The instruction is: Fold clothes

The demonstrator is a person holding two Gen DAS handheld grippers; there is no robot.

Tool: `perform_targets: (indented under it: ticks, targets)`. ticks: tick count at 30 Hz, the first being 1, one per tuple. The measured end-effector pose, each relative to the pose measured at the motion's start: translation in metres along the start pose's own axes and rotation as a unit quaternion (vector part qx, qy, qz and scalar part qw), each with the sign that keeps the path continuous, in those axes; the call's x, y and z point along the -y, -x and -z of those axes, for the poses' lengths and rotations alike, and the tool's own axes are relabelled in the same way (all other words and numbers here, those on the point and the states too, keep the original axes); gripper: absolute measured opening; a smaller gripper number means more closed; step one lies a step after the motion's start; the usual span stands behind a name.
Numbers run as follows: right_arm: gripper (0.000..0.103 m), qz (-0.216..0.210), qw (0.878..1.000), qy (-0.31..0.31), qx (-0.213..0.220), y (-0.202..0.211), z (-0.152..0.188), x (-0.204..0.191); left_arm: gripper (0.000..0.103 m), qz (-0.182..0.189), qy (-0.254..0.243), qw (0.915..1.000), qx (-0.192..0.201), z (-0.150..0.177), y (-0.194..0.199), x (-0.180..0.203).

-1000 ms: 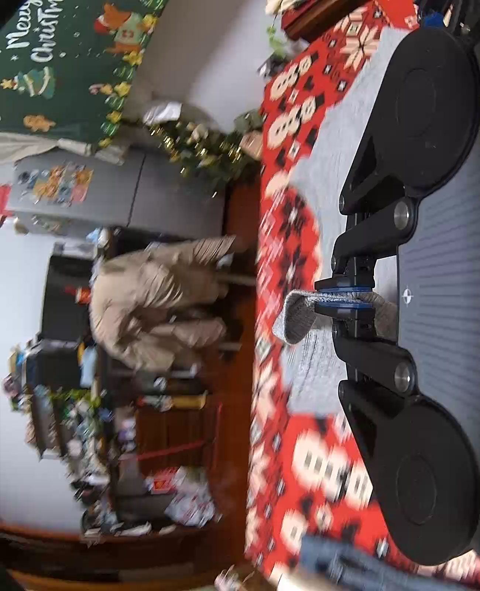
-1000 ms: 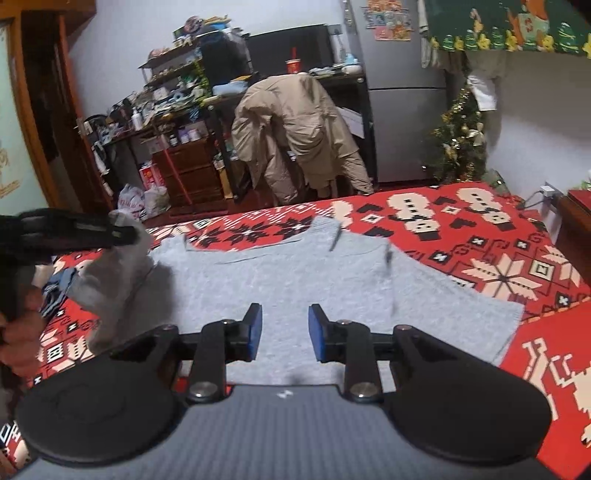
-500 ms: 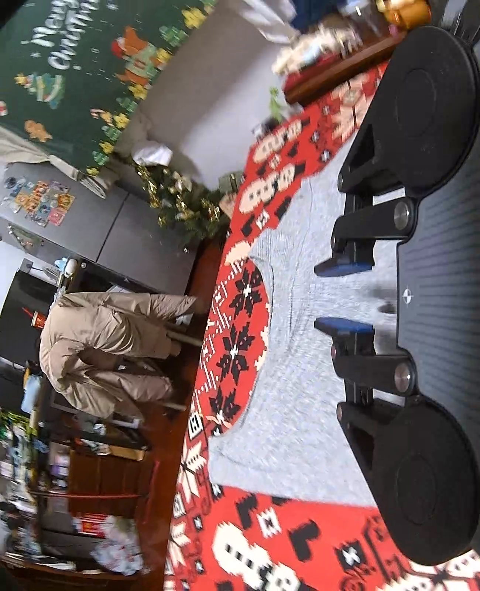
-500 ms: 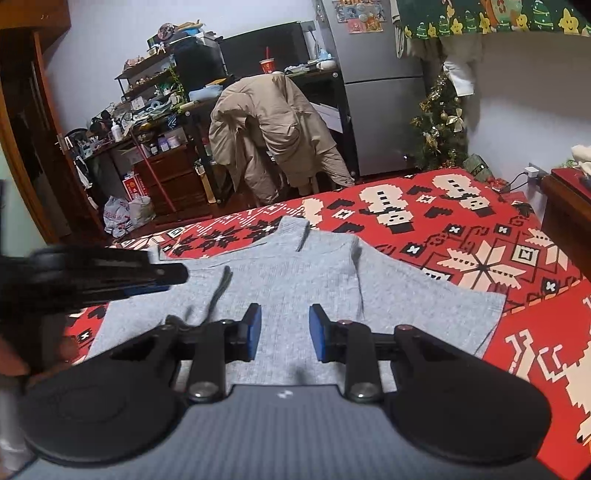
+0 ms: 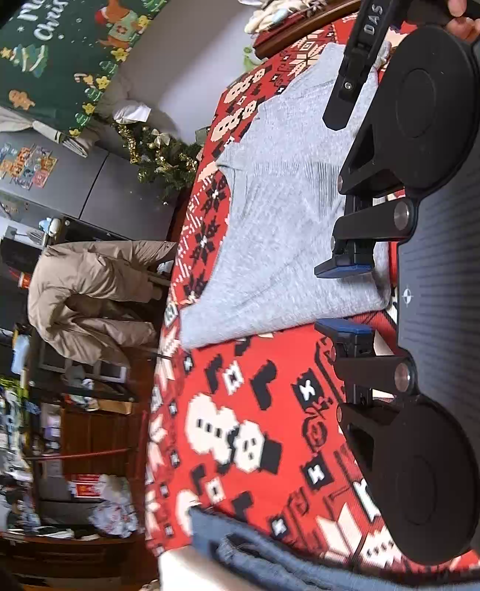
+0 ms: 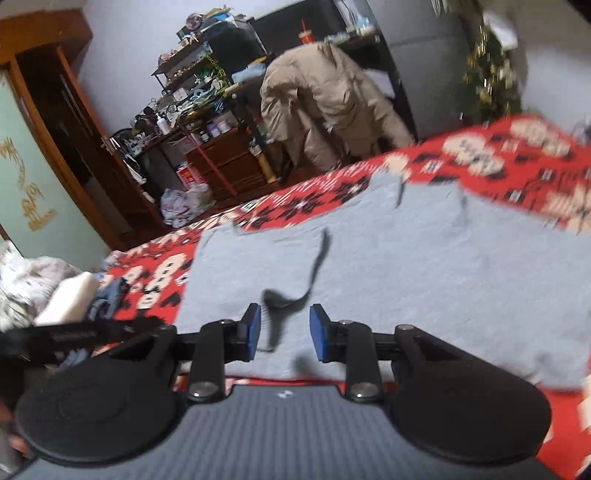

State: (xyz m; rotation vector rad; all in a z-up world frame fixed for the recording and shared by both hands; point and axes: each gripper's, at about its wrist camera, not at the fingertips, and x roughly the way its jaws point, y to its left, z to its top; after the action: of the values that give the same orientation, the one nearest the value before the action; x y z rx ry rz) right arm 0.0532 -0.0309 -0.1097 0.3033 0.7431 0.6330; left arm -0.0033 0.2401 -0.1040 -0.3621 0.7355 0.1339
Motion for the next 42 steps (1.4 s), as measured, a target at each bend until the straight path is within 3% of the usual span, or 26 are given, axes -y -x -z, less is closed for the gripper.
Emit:
perform_targets:
  ticks: [5,11,12,13,14,19,23,25,30,33,39,41,42]
  targets:
    - [0.035,-0.01,0.998,-0.057,-0.017,-0.03,-0.002,0.003,0.022,0.018,0.01,0.9998,-0.007,-0.012,-0.012,-0.015]
    - [0.034,-0.011,0.993,-0.111,-0.037,-0.066,-0.003,0.008,0.022,0.016,0.016,0.9993,-0.029,-0.014,-0.024,-0.019]
    - [0.032,-0.012,0.992,-0.12,-0.039,-0.068,-0.002,0.01,0.022,0.014,0.013,0.9993,-0.033,-0.014,-0.025,-0.018]
    - [0.014,-0.007,0.992,-0.118,-0.045,-0.07,0.0,0.009,0.022,0.013,0.01,0.9992,-0.036,-0.014,-0.027,-0.018]
    - [0.004,0.004,0.993,-0.108,-0.054,-0.072,0.001,0.007,0.022,0.013,0.007,0.9991,-0.04,-0.013,-0.029,-0.017]
    - [0.002,0.019,0.995,-0.082,-0.053,-0.056,0.003,-0.002,0.022,-0.006,-0.027,0.9987,-0.043,-0.011,-0.03,-0.009]
    - [0.004,0.03,0.995,-0.081,-0.055,-0.048,0.003,0.0,0.02,-0.013,-0.034,0.9984,-0.044,-0.011,-0.03,-0.007]
    - [0.01,0.048,0.994,-0.082,-0.059,-0.048,0.002,0.003,0.02,-0.012,-0.026,0.9985,-0.046,-0.012,-0.029,-0.009]
    - [0.023,0.048,0.997,-0.064,-0.011,-0.041,-0.019,0.005,0.02,0.001,0.006,0.9987,-0.051,-0.018,-0.029,-0.018]
    - [0.03,0.058,0.998,-0.017,0.002,-0.058,-0.041,-0.001,0.02,0.009,0.021,0.9983,-0.054,-0.019,-0.031,-0.022]
    - [0.031,0.091,0.995,0.037,-0.013,-0.107,-0.064,-0.005,0.02,0.015,0.029,0.9982,-0.051,-0.02,-0.033,-0.026]
    - [0.005,0.099,0.993,0.055,-0.014,-0.114,-0.062,-0.009,0.02,0.017,0.028,0.9982,-0.051,-0.02,-0.034,-0.026]
    - [0.001,0.101,0.993,0.064,-0.006,-0.112,-0.061,-0.012,0.02,0.016,0.027,0.9982,-0.051,-0.021,-0.034,-0.026]
